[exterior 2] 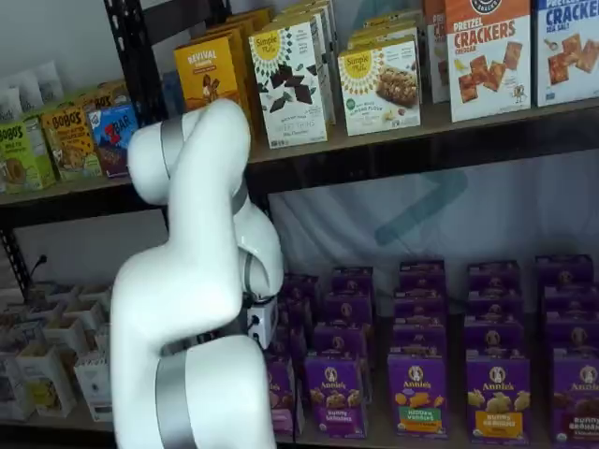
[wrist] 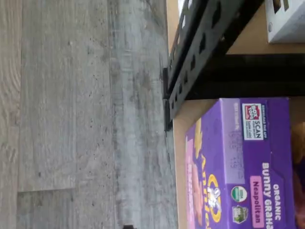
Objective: Pick up the purple box with a pink patch in the middle, on the bottom shelf, the first box from the left
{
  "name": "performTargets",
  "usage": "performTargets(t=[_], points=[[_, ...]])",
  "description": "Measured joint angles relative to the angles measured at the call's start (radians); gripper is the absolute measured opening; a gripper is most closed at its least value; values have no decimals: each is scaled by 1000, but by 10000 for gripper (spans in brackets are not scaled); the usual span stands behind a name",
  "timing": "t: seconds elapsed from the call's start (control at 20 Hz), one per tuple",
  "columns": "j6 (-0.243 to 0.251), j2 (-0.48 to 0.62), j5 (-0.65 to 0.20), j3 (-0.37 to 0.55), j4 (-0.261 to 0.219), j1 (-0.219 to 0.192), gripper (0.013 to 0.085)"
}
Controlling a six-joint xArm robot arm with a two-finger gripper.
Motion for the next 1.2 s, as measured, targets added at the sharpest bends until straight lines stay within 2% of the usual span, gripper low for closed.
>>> performTargets(t=[0.75,1.2], points=[[39,150,11,-152,-74,-29,850],[114,210,43,-213,-154,-27,850]])
